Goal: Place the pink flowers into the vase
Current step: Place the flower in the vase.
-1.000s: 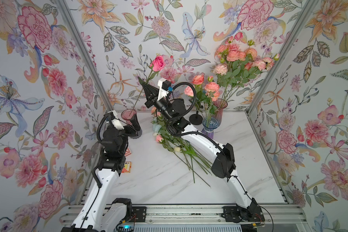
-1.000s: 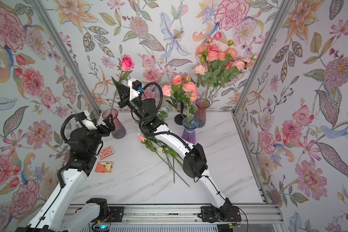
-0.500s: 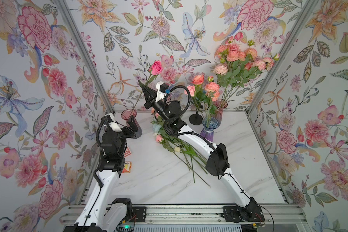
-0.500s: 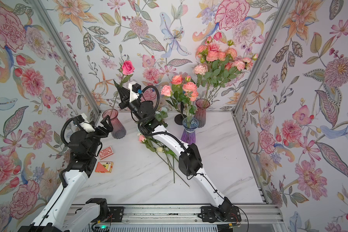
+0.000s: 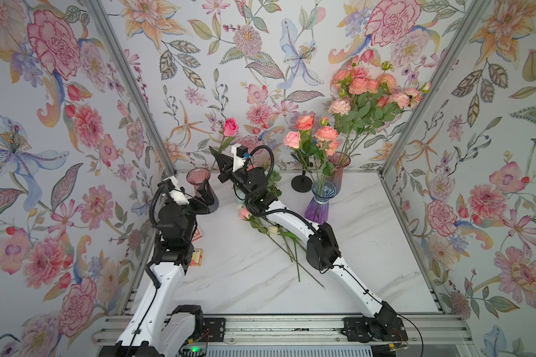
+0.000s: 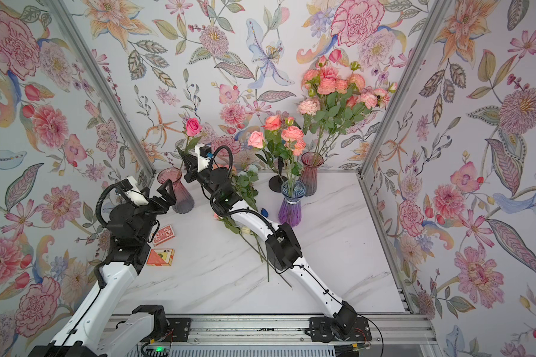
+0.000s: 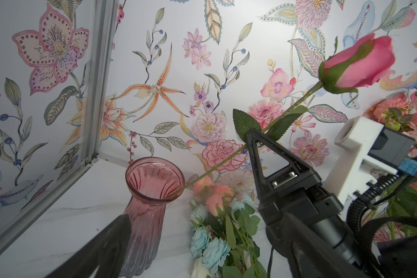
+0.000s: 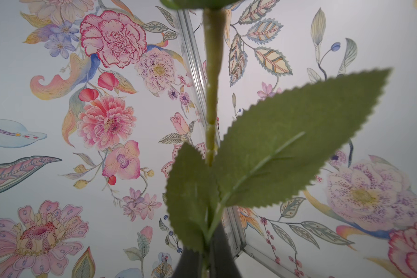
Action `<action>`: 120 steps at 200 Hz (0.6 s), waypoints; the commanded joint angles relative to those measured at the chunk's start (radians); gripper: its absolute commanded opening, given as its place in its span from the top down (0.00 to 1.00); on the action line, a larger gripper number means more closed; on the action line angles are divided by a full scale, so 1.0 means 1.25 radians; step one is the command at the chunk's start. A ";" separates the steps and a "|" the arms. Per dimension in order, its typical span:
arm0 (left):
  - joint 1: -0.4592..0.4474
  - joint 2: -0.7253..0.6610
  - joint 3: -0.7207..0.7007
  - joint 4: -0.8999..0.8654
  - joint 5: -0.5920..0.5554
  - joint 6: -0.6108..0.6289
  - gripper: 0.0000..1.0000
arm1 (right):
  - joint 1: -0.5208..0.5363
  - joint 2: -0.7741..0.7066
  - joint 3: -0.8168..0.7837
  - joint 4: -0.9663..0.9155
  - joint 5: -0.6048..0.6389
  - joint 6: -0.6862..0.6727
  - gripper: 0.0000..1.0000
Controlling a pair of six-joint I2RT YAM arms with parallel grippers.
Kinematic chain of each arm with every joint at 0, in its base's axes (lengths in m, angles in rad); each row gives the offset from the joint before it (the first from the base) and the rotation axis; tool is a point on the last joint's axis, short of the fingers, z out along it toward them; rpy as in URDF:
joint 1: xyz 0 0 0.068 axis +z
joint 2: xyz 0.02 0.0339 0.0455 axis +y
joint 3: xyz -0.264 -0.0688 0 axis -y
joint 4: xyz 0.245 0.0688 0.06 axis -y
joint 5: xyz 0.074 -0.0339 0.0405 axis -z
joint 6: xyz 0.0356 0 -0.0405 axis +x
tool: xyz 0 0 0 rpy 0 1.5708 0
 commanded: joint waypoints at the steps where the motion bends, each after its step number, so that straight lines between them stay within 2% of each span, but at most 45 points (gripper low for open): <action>1: 0.008 -0.009 -0.007 0.033 0.021 -0.013 0.00 | -0.006 0.032 0.038 0.044 0.000 0.026 0.95; 28: 0.007 -0.004 -0.006 0.035 0.023 -0.013 0.00 | -0.005 0.048 0.042 0.052 0.012 0.030 0.88; 80: 0.015 0.004 -0.005 0.041 0.033 -0.020 0.00 | -0.005 0.052 0.042 0.054 0.017 0.036 0.84; 120: 0.017 0.005 -0.007 0.041 0.034 -0.020 0.00 | -0.005 0.039 0.026 0.044 0.013 0.039 0.73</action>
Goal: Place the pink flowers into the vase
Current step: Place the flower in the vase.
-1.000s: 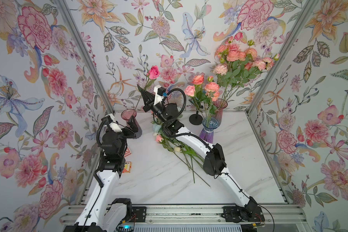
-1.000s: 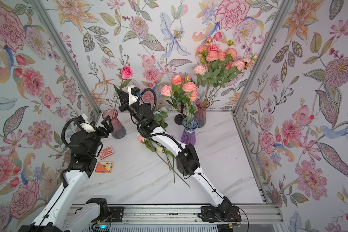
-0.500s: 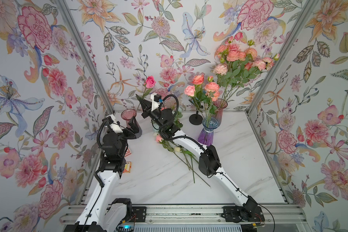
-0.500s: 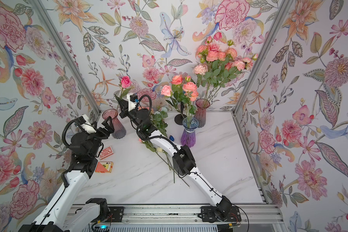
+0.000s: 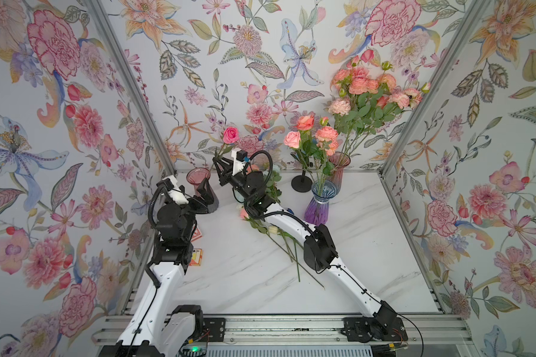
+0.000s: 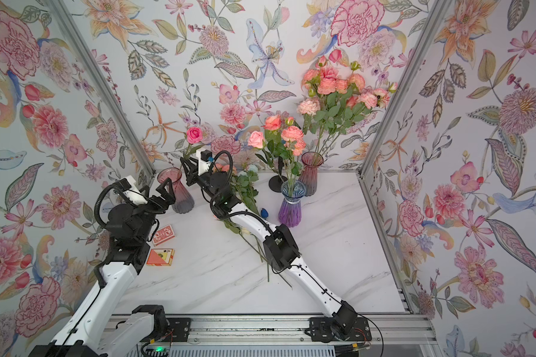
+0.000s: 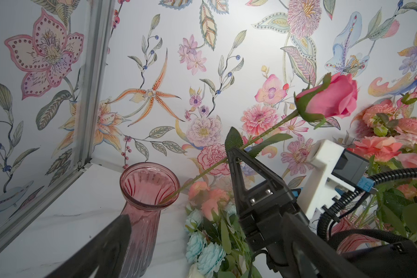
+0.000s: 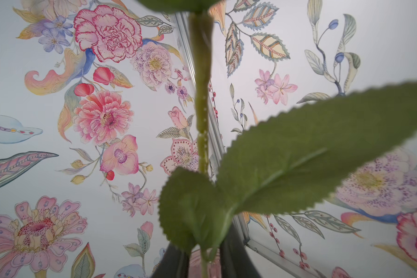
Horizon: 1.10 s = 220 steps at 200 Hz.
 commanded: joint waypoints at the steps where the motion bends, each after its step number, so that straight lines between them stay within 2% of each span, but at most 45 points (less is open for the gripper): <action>1: 0.008 0.003 -0.005 0.017 0.013 -0.012 0.00 | -0.006 -0.012 0.000 0.022 0.009 0.010 0.72; 96: 0.008 0.009 -0.008 0.015 0.016 -0.001 0.00 | -0.012 -0.192 -0.247 0.048 -0.026 0.005 0.44; 124: 0.008 0.010 -0.009 0.012 0.012 0.006 0.00 | -0.011 -0.262 -0.332 0.049 -0.038 -0.017 0.27; 152: 0.010 0.007 -0.008 0.008 0.004 0.014 0.00 | -0.013 -0.344 -0.439 0.031 -0.025 -0.046 0.00; 220: 0.012 0.004 -0.016 0.001 -0.002 0.021 0.00 | -0.015 -0.588 -0.779 -0.006 0.019 -0.094 0.01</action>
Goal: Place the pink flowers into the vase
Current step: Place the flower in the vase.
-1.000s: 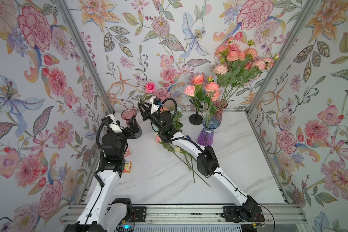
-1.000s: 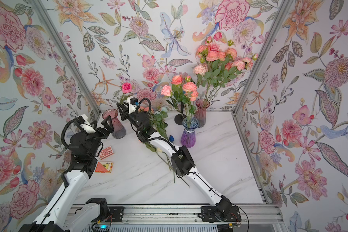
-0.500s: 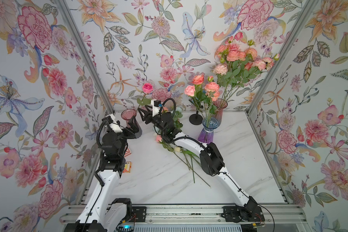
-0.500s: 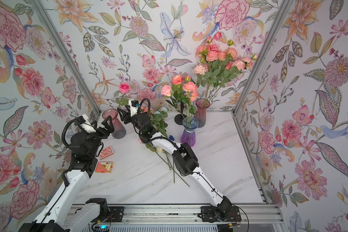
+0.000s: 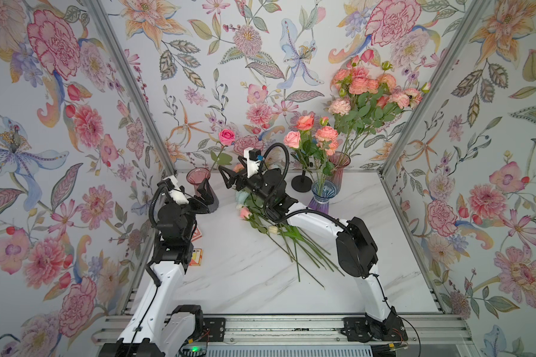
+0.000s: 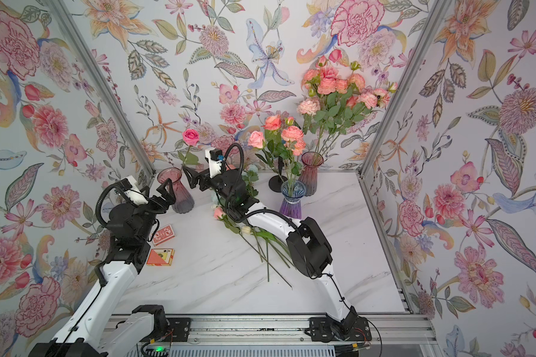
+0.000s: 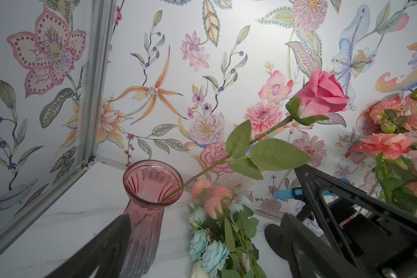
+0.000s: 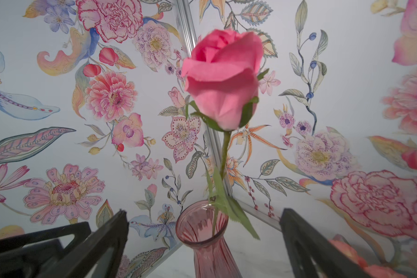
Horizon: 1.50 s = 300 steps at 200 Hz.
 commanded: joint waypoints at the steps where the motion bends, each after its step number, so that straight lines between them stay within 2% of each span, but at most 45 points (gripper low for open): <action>1: 0.011 -0.004 -0.012 0.001 0.001 0.012 0.00 | -0.005 -0.091 -0.093 -0.023 0.028 -0.027 0.01; 28: 0.009 0.019 -0.011 0.007 0.027 0.003 0.00 | 0.005 -0.195 -0.225 -0.122 0.054 -0.066 0.01; 64: 0.007 0.060 -0.003 0.007 0.072 -0.013 0.00 | 0.028 -0.311 -0.360 -0.336 0.120 -0.105 0.01; 108: -0.052 0.104 0.063 -0.103 0.004 0.025 0.00 | 0.039 -0.378 -0.494 -0.508 0.147 -0.107 0.01; 153: -0.104 0.161 0.201 -0.196 0.015 0.086 0.00 | 0.032 -0.380 -0.535 -0.616 0.086 -0.079 0.01; 200: -0.135 0.130 0.059 -0.058 0.048 0.144 0.00 | 0.027 -0.336 -0.558 -0.670 0.026 -0.061 0.01; 225: -0.178 0.149 0.086 -0.103 0.013 0.204 0.00 | 0.025 -0.321 -0.560 -0.677 0.018 -0.057 0.03; 300: -0.190 0.151 0.077 -0.113 -0.026 0.185 0.00 | 0.007 -0.259 -0.534 -0.697 0.012 -0.046 0.11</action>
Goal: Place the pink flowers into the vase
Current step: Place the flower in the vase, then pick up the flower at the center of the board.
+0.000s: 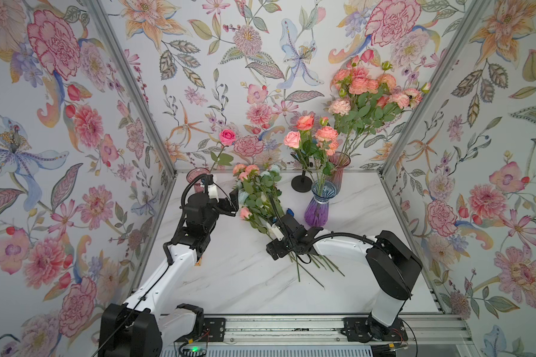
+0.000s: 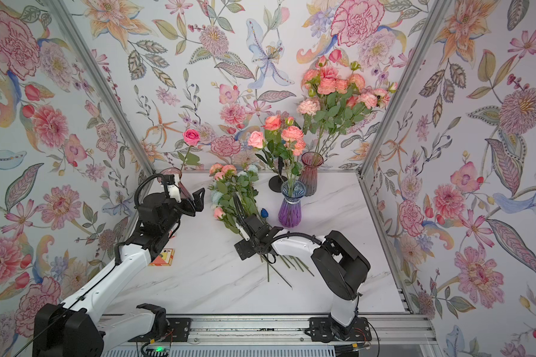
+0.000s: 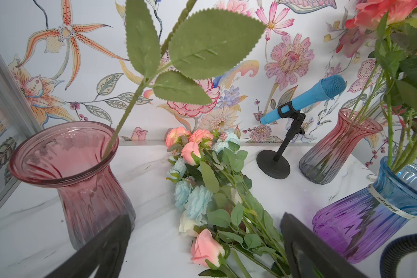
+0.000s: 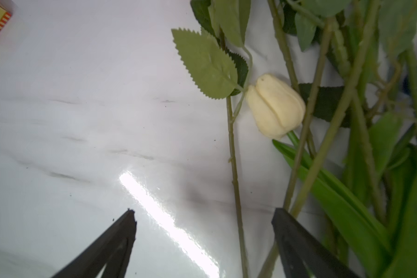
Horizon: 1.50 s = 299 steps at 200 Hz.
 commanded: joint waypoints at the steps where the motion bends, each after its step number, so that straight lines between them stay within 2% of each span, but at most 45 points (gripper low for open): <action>1: -0.012 -0.001 -0.002 0.008 -0.019 0.007 0.00 | -0.006 0.011 0.016 -0.018 -0.001 0.005 0.11; 51: -0.071 -0.006 -0.005 0.008 -0.024 0.039 0.00 | -0.019 0.021 0.015 -0.017 -0.001 -0.001 0.12; 82: -0.078 -0.015 -0.010 0.016 -0.023 0.042 0.00 | -0.033 0.026 0.016 -0.016 -0.006 -0.004 0.14; 117: -0.084 -0.013 -0.011 0.016 -0.026 0.042 0.00 | -0.034 0.036 0.020 -0.012 -0.022 0.002 0.21; 169: -0.093 -0.009 -0.011 0.018 -0.028 0.044 0.00 | -0.005 0.043 0.026 -0.012 0.012 -0.003 0.23; 223: -0.100 -0.014 -0.014 0.019 -0.030 0.047 0.00 | -0.027 0.090 0.044 -0.013 0.019 -0.009 0.30; 257: -0.106 -0.012 -0.012 0.018 -0.030 0.048 0.00 | -0.034 0.121 0.059 -0.016 0.018 -0.021 0.46; 276: -0.108 -0.013 -0.012 0.017 -0.036 0.049 0.00 | -0.032 0.139 0.065 -0.022 0.021 -0.025 0.61; 299: -0.108 -0.016 -0.013 0.017 -0.042 0.050 0.00 | -0.026 0.154 0.070 -0.027 0.030 -0.026 0.73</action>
